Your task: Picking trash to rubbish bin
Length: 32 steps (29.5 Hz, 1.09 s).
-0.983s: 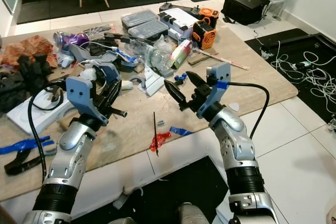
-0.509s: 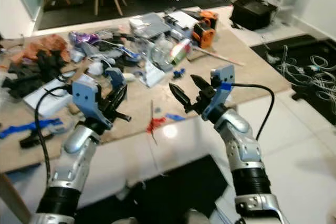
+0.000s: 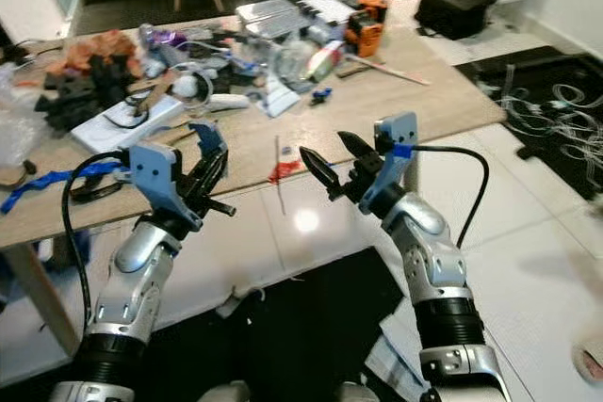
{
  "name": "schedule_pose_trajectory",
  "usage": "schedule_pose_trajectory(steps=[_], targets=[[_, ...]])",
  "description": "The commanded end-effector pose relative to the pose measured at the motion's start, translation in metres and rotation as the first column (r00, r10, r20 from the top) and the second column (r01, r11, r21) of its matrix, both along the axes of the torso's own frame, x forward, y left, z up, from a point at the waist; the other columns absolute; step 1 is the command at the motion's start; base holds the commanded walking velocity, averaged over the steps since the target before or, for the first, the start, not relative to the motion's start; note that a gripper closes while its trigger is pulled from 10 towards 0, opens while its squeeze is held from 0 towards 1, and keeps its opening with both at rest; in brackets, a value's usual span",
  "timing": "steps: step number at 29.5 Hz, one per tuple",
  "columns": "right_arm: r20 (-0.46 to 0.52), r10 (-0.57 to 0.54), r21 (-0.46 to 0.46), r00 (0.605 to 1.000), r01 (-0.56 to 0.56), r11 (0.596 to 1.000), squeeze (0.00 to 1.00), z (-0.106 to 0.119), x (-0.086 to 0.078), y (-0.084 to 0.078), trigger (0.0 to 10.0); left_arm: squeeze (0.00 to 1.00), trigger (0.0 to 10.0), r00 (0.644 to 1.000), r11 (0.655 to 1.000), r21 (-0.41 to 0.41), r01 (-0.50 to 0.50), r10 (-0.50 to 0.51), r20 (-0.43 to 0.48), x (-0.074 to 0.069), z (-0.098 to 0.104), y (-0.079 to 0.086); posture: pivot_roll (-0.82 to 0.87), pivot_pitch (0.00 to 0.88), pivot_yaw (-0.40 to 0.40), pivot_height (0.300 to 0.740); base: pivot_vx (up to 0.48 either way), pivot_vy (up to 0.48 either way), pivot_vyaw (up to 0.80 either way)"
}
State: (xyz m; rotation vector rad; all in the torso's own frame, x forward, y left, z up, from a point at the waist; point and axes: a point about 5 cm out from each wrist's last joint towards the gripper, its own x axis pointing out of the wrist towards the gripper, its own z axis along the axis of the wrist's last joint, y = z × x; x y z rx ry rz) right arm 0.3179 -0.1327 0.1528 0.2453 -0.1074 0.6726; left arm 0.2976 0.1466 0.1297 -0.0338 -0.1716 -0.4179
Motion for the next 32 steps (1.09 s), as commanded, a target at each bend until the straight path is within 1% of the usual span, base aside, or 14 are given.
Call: schedule_pose_trajectory(steps=[1,22,25,32], targets=[[-0.015,0.019,0.003,1.000,-0.019,1.000,0.00,-0.0019,0.0003,0.0065,10.0,0.00,10.0,1.000,1.000,0.003,-0.007,0.007,-0.021,-0.0027,-0.0040,0.0047,0.04,0.000,-0.030,0.740,-0.356,0.000,0.00],[-0.017,0.015,0.002,1.000,-0.015,1.000,0.00,-0.0014,-0.0002,0.0073,10.0,0.00,10.0,1.000,1.000,0.004,-0.005,0.005,-0.022,-0.0028,-0.0034,0.0057,0.04,0.000,-0.031,0.740,-0.358,0.000,0.00],[-0.033,0.016,0.002,0.999,-0.016,1.000,0.00,-0.0024,-0.0001,0.0074,10.0,0.00,10.0,1.000,1.000,0.001,-0.006,0.006,-0.020,-0.0028,-0.0034,0.0057,0.04,0.000,-0.030,0.740,0.000,0.000,0.00],[-0.046,0.020,-0.008,0.999,-0.020,1.000,0.00,-0.0032,0.0004,0.0081,10.0,0.00,10.0,1.000,1.000,0.002,-0.002,0.002,-0.021,-0.0029,-0.0037,0.0058,0.04,0.000,-0.029,0.740,0.000,0.000,-0.80]])
